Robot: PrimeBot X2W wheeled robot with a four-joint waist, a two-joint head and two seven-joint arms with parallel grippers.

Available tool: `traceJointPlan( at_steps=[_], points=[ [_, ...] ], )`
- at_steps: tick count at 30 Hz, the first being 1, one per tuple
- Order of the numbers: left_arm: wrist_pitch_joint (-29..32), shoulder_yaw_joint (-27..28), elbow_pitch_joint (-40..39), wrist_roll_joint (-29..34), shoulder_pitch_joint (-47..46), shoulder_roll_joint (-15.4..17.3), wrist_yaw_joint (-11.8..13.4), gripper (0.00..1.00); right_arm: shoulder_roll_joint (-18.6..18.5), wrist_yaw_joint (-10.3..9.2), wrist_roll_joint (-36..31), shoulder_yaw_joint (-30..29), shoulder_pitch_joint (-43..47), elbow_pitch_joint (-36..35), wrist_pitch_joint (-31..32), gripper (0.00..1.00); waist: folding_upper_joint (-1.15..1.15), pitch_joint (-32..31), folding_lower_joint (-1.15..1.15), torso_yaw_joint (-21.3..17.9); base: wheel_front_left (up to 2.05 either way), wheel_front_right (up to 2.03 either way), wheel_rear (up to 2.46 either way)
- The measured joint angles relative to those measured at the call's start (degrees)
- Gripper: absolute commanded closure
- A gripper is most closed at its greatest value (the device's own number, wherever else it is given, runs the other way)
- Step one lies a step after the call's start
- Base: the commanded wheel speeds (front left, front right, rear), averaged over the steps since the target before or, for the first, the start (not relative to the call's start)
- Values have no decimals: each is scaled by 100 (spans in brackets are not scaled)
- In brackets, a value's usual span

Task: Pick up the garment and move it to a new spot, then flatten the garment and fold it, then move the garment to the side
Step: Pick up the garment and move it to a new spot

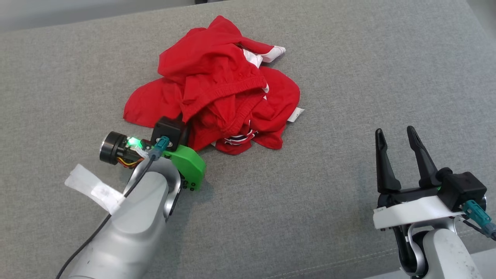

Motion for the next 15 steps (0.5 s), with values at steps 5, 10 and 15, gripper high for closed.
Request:
traceJointPlan(
  at_steps=[5,10,15],
  points=[
    [-32,408,-971,-174,156,170,-24,100,0,0,24,13,91,43,0,0,0,-224,0,94,0,0,0],
    [-33,751,-1715,-343,312,391,-177,100,-1,0,23,38,215,96,0,0,0,-448,0,254,0,0,0],
    [138,1051,-2074,-676,133,638,-370,100,1,0,23,70,326,108,0,0,0,-634,0,481,0,0,0]
  ],
)
